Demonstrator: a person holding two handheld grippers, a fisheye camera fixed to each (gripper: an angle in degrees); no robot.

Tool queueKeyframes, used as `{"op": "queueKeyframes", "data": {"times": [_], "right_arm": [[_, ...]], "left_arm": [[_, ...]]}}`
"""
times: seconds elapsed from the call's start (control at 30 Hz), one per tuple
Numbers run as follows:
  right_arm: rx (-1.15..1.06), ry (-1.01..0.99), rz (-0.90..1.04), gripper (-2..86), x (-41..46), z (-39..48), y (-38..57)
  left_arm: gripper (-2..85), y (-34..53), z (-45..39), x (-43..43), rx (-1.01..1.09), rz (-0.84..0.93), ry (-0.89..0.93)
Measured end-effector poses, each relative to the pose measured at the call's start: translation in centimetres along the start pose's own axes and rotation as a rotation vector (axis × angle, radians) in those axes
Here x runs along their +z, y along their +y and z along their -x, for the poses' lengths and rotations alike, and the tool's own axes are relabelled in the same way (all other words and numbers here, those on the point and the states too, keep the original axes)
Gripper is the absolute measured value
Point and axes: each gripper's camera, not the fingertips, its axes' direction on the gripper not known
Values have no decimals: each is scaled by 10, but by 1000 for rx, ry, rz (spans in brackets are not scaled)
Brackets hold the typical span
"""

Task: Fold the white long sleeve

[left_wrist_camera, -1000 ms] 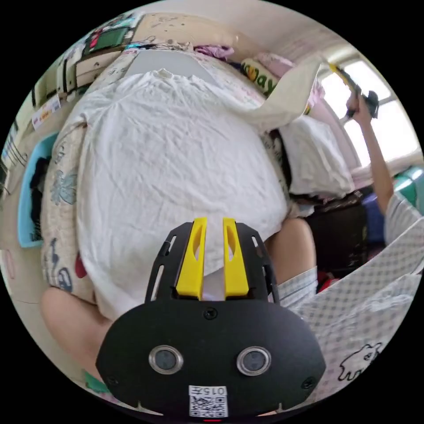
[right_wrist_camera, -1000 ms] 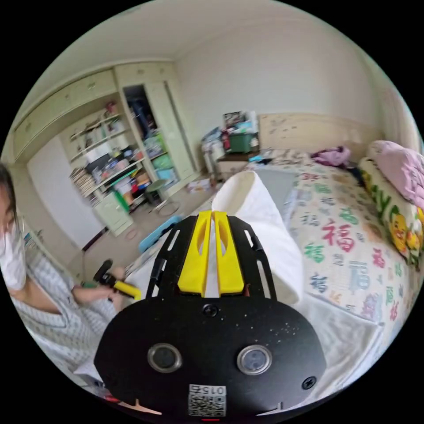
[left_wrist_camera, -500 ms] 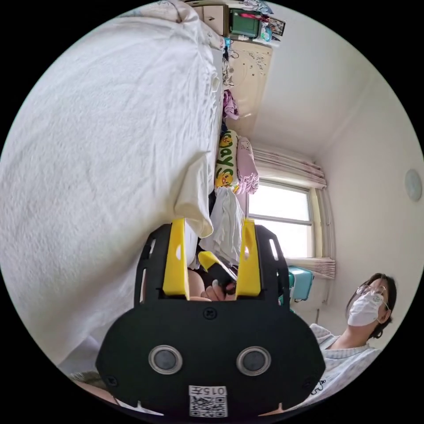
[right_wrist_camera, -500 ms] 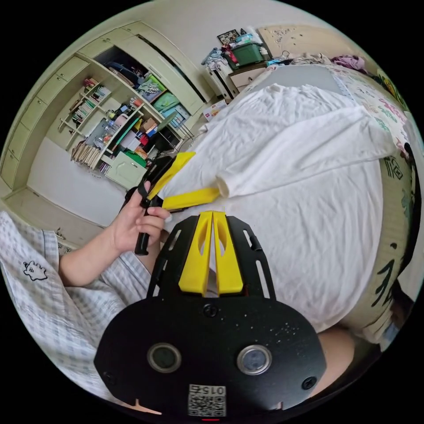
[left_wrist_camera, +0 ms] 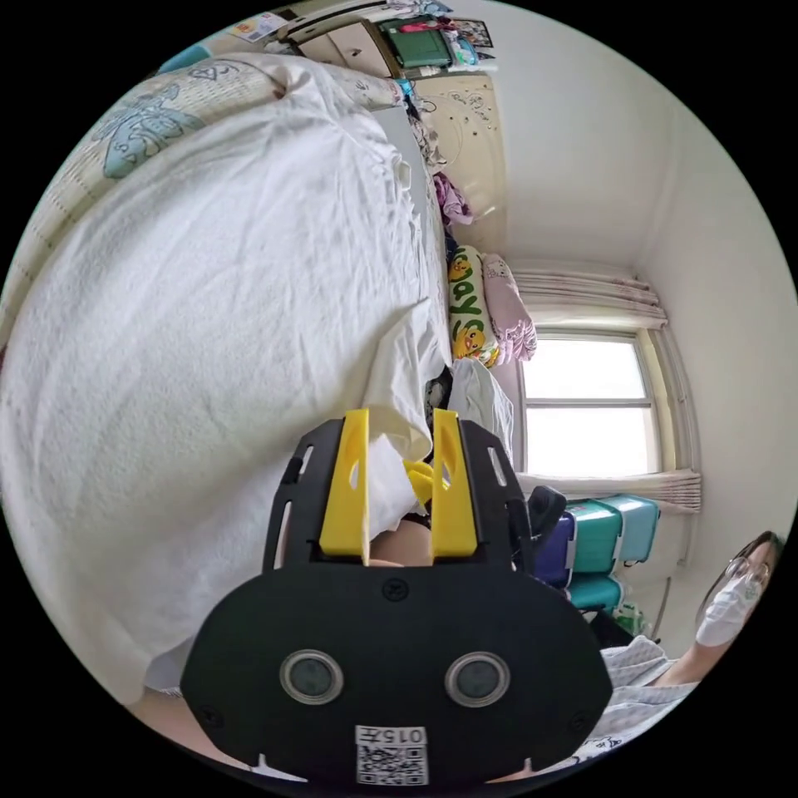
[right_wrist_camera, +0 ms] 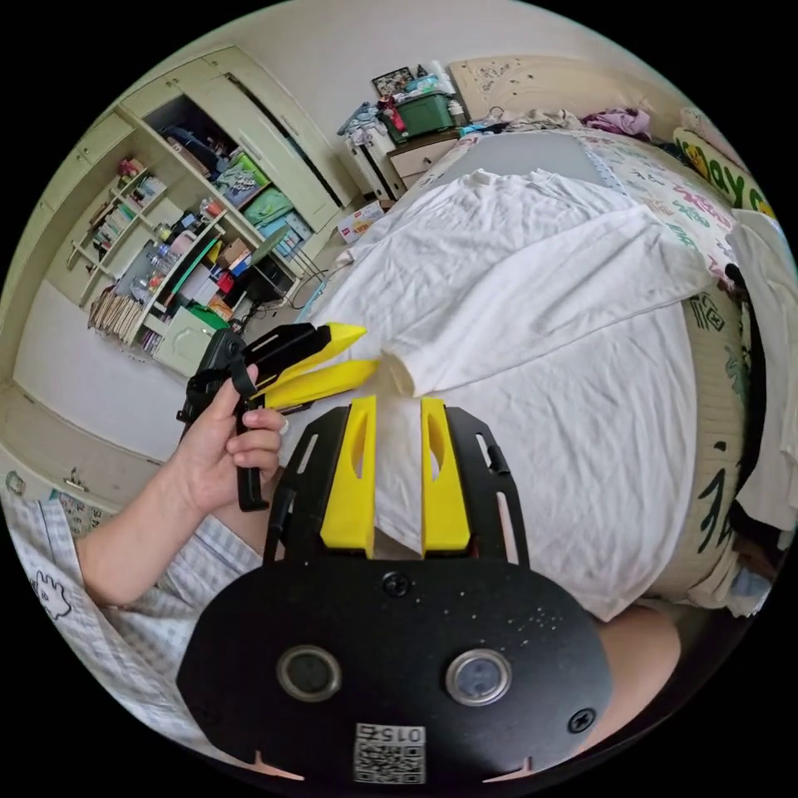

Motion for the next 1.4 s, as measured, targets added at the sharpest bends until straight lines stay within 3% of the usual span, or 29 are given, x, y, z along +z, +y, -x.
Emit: {"op": "queueKeyframes", "data": {"times": [0.2,0.37,0.6,0.7,0.87,1.07,1.4], "right_arm": [[184,-157,-119,84,-2,-21,6],[219,-121,-89,86,4,-26,13],[284,-161,-46,90,22,-27,7],[296,-136,-51,82,20,-28,2],[323,-126,-58,29,15,-34,9],[195,-71,-50,9,-3,1,19],[-55,-76,47,-2,15,88,35]], "left_arm": [[132,2,-8,2,56,-10,-70],[119,18,-37,-6,369,22,-390],[117,16,-61,27,595,161,-593],[94,15,-59,28,607,138,-607],[6,18,-49,6,557,86,-473],[-5,42,-56,-40,561,23,-394],[-6,97,-41,-144,485,-83,-416]]}}
